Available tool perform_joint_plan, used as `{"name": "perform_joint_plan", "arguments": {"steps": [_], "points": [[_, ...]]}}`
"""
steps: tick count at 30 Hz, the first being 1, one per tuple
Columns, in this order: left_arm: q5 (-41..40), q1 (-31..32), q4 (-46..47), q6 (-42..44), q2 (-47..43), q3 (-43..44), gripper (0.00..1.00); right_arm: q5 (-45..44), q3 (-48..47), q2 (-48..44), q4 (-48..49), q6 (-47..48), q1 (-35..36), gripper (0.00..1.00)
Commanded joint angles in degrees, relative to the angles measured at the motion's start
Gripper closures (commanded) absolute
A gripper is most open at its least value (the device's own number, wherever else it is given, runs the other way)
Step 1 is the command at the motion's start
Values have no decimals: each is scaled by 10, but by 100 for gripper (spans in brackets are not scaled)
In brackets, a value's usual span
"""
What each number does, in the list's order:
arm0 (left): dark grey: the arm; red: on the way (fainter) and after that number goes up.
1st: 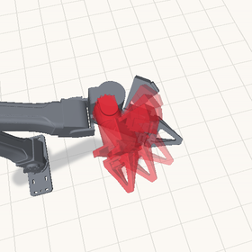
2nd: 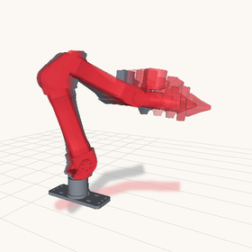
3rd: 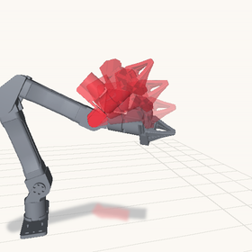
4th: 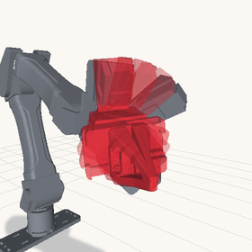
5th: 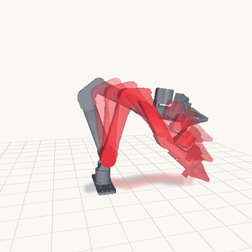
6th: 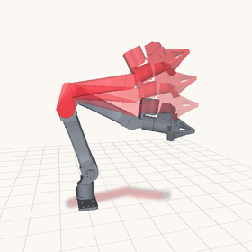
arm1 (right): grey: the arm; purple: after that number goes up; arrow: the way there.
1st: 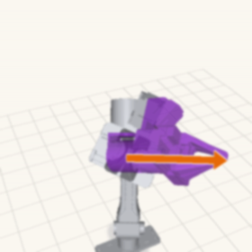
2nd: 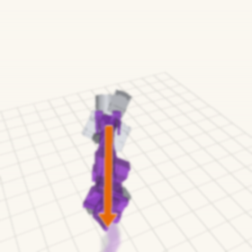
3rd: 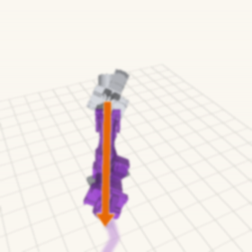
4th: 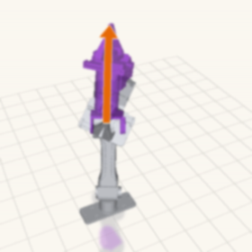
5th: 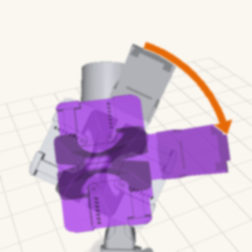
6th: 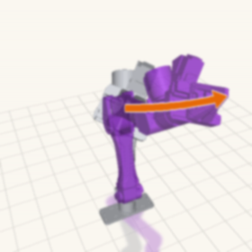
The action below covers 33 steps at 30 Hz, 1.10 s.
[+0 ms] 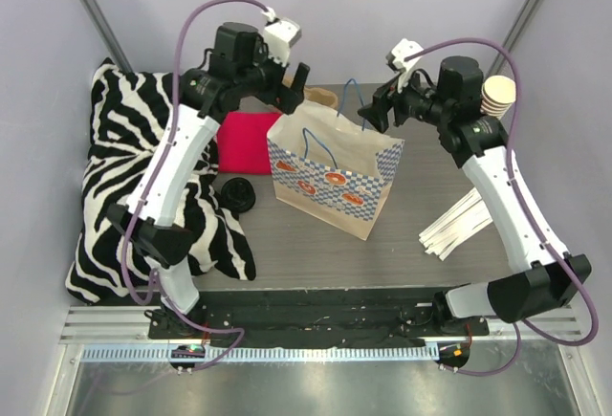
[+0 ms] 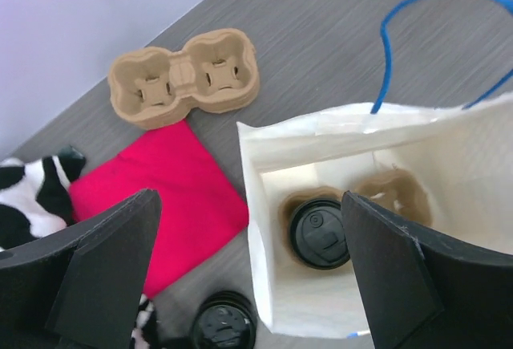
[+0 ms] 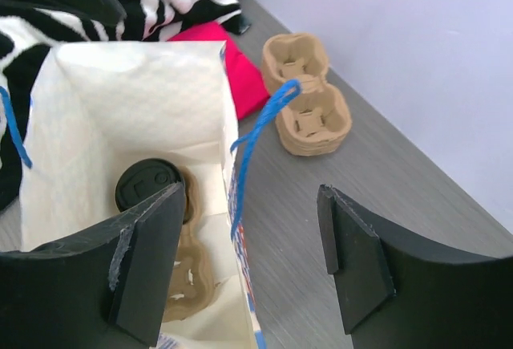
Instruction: Pack the takeout coffee
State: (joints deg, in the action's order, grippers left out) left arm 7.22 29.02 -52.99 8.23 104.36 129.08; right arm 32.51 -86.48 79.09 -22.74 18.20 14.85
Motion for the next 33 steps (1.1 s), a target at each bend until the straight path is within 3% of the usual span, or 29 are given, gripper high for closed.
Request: {"name": "perform_joint_plan", "arguments": {"steps": [1,7,13,23,26,33], "points": [[31,-68,51,-129,-61,-14,0,-84,-55,-56,-42,-40,-6,25],[49,-106,70,-148,-149,-116,0,-220,-98,-85,-276,-91,-43,27],[100,-172,97,-199,-230,-242,0,-264,1,-154,-366,-150,-141,27],[158,-234,148,-267,-344,-429,0,-345,121,-122,-410,-230,-300,35],[162,-245,163,-285,-363,-464,0,-351,137,-99,-408,-240,-346,46],[174,-252,195,-318,-359,-503,0,-333,163,-45,-374,-228,-422,58]]}}
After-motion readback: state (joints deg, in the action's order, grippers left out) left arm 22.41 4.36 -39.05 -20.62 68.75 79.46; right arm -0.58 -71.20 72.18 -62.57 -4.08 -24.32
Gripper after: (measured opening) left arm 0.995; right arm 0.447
